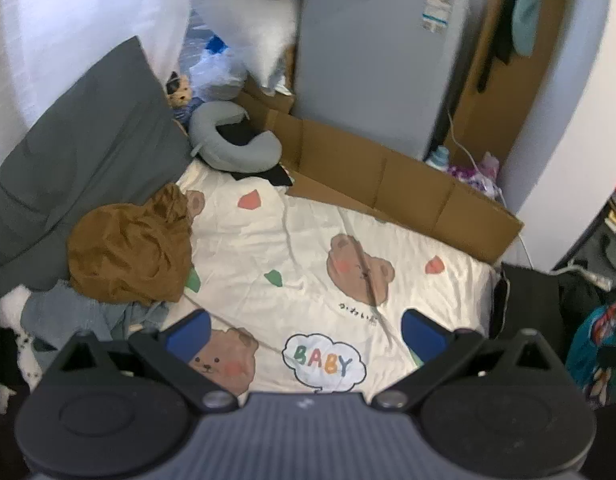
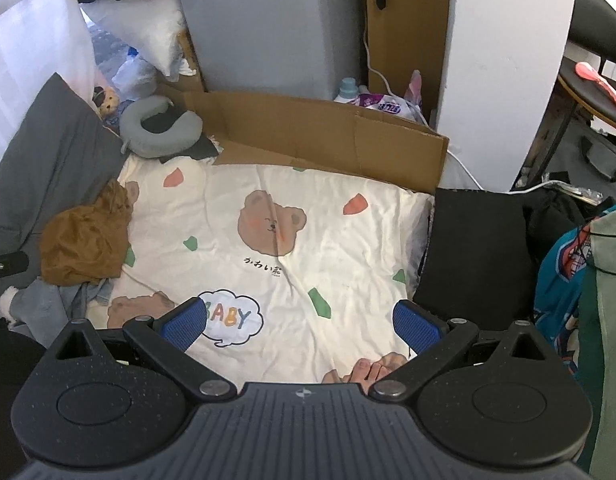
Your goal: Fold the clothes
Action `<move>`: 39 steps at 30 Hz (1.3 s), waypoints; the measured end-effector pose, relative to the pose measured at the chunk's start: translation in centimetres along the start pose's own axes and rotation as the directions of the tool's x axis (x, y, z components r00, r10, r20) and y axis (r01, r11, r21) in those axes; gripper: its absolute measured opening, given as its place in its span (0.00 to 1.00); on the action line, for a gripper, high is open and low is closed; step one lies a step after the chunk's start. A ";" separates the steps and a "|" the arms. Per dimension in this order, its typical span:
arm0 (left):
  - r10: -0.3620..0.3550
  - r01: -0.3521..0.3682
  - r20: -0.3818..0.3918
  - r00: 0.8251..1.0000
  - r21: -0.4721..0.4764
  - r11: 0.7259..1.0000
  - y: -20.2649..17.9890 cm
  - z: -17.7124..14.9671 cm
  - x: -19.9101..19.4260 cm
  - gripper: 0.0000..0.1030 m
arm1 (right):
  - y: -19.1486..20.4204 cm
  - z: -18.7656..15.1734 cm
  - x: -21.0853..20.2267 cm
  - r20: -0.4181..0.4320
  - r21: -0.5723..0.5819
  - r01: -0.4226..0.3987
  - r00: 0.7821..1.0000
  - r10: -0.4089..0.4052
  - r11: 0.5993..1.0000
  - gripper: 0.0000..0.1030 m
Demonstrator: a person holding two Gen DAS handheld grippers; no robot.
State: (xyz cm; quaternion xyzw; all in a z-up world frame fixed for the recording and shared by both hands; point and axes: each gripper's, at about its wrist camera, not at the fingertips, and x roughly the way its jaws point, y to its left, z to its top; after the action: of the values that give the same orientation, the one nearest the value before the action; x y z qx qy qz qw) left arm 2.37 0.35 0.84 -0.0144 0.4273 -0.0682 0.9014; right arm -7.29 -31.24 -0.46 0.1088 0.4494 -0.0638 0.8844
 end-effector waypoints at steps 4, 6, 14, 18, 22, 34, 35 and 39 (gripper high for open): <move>0.011 -0.011 -0.011 1.000 -0.015 1.000 0.7 -0.1 0.1 0.99 | -0.5 0.0 0.3 -0.022 0.013 -0.005 1.000 0.005 1.000 0.99; 0.019 -0.019 -0.018 1.000 -0.020 1.000 1.0 -0.2 0.4 0.99 | -0.4 0.0 0.3 -0.025 0.004 -0.001 1.000 0.001 1.000 0.99; -0.052 0.048 -0.084 0.995 -0.048 0.998 1.5 -0.2 1.8 0.99 | 0.4 0.0 0.5 -0.021 -0.023 0.025 0.999 -0.025 0.999 0.99; -0.010 0.009 -0.072 0.997 -0.008 1.000 0.7 -0.4 1.6 0.99 | 0.1 0.1 0.7 -0.033 -0.013 0.021 0.999 -0.022 1.000 0.99; 0.009 -0.008 -0.063 0.998 0.014 1.000 0.4 -0.3 1.5 0.99 | -0.2 0.2 0.8 -0.037 0.001 0.020 0.999 -0.020 1.000 0.99; 0.026 -0.024 -0.067 0.997 0.029 0.999 0.0 -0.4 1.4 0.99 | -0.5 0.2 1.0 -0.046 0.015 0.020 0.999 -0.019 1.000 0.99; 0.029 -0.027 -0.065 0.997 0.034 0.999 0.0 -0.4 1.4 0.99 | -0.5 0.2 1.0 -0.047 0.013 0.022 0.999 -0.022 1.000 0.99; 0.036 -0.034 -0.060 0.998 0.040 0.999 -0.1 -0.5 1.3 0.99 | -0.4 0.1 1.0 -0.046 0.010 0.032 0.998 -0.031 0.999 0.99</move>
State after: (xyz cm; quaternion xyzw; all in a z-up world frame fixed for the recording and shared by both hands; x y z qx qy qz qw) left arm 2.80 0.06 -0.42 0.0126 0.4533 -0.0610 0.8892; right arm -6.70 -31.71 -1.32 0.1077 0.4708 -0.0776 0.8722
